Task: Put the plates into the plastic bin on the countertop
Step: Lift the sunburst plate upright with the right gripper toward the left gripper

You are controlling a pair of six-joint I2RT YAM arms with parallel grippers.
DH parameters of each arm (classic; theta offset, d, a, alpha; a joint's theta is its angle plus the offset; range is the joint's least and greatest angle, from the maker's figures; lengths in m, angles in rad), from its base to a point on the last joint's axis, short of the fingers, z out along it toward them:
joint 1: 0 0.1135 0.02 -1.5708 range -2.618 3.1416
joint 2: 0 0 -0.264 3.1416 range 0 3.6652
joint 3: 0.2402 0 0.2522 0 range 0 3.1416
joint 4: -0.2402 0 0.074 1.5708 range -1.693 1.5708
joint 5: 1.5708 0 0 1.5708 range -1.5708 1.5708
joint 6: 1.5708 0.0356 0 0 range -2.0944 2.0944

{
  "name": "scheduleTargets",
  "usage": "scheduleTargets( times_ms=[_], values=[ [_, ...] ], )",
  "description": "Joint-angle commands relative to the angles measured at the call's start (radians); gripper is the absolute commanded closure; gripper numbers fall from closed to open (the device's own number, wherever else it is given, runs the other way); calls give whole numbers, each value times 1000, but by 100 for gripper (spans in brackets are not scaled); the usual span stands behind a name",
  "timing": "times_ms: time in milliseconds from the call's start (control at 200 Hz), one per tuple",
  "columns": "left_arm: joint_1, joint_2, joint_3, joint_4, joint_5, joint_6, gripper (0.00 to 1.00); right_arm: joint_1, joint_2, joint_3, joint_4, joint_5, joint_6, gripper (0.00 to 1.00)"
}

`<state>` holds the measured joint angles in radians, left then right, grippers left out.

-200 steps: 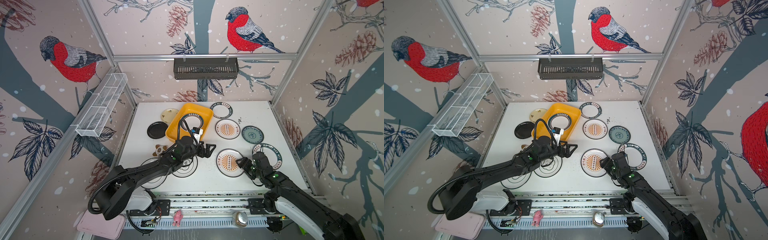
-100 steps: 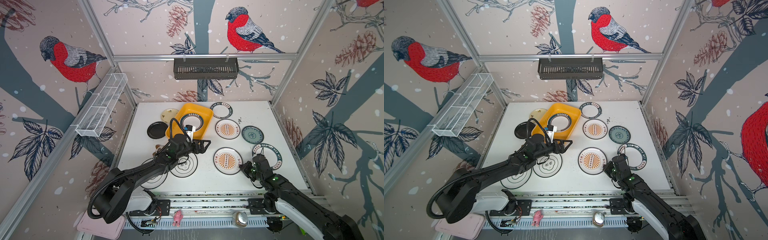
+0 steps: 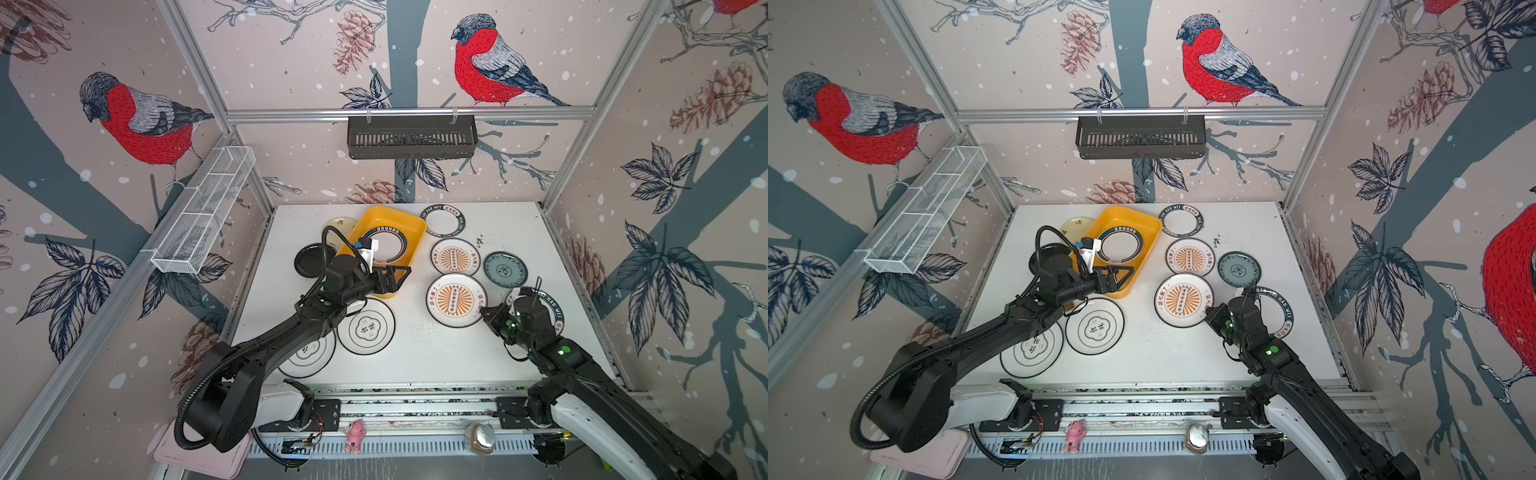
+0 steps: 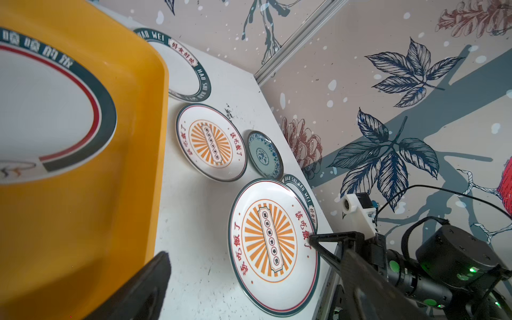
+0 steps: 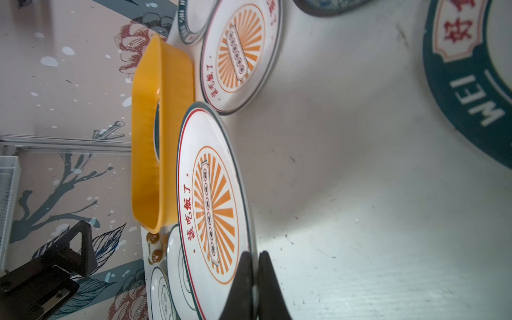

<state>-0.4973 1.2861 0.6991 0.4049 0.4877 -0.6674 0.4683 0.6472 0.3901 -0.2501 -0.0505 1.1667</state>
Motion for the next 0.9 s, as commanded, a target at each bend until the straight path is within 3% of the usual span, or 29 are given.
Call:
scheduleTargets(
  times_ms=[0, 120, 240, 325, 430, 620, 750, 896],
  values=[
    [24, 33, 74, -86, 66, 71, 4, -1, 7, 70, 35, 72, -68, 98],
    [81, 126, 173, -90, 223, 79, 5, -7, 79, 147, 110, 100, -130, 99],
    [115, 236, 277, -118, 323, 112, 9, -25, 191, 207, 250, 43, -183, 99],
    [115, 282, 293, -123, 343, 145, 10, -35, 277, 253, 339, -23, -208, 99],
    [114, 296, 268, -15, 357, 93, 10, -36, 373, 326, 382, -82, -235, 99],
    [115, 323, 263, 28, 352, 60, 14, -36, 461, 389, 415, -169, -260, 99],
    [117, 330, 225, 199, 382, -58, 24, -33, 471, 375, 456, -192, -243, 99],
    [117, 332, 208, 261, 382, -103, 38, -29, 468, 362, 476, -203, -239, 99]
  ],
)
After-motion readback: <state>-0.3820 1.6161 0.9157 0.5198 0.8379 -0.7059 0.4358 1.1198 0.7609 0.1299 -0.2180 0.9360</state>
